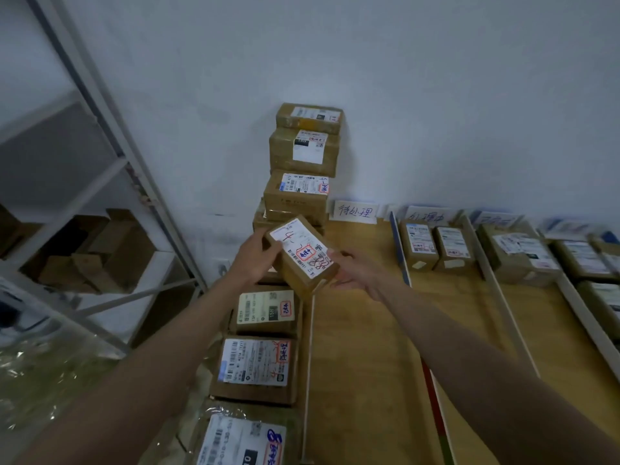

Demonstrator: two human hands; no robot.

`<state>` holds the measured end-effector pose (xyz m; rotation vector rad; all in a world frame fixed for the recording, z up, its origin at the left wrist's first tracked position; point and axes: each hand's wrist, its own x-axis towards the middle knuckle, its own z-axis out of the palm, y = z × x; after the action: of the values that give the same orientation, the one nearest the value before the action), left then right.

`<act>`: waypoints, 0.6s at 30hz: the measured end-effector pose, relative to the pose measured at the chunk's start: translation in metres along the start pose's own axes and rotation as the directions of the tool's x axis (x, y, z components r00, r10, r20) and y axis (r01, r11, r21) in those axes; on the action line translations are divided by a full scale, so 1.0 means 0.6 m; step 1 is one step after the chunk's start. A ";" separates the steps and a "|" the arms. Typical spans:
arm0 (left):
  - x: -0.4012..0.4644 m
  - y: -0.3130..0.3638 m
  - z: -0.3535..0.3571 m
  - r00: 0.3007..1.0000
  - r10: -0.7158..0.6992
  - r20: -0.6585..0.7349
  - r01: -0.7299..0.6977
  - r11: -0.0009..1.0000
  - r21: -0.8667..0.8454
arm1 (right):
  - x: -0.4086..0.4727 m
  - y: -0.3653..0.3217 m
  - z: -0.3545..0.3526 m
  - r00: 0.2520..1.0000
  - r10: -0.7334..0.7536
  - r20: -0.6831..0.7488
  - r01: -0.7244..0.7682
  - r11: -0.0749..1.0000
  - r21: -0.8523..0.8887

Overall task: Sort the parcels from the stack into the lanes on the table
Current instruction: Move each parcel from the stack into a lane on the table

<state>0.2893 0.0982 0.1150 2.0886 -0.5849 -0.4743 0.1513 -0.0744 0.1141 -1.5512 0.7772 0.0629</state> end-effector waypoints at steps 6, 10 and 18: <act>-0.015 0.023 0.038 0.988 0.055 0.142 -0.059 0.998 0.027 | -0.042 0.026 -0.052 0.995 0.094 0.045 -0.092 0.995 -0.047; -0.024 0.046 0.077 0.970 0.070 0.232 -0.096 0.990 0.102 | -0.071 0.052 -0.085 0.994 0.109 -0.025 -0.110 0.992 -0.058; -0.054 0.089 0.174 0.923 0.181 0.341 -0.345 0.781 0.520 | -0.122 0.149 -0.180 0.898 0.196 -0.394 -0.245 0.967 -0.076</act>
<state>0.1954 0.0214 0.1082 2.4613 -1.3085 -0.4612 0.0066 -0.1337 0.0897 -1.6077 1.2826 -0.0292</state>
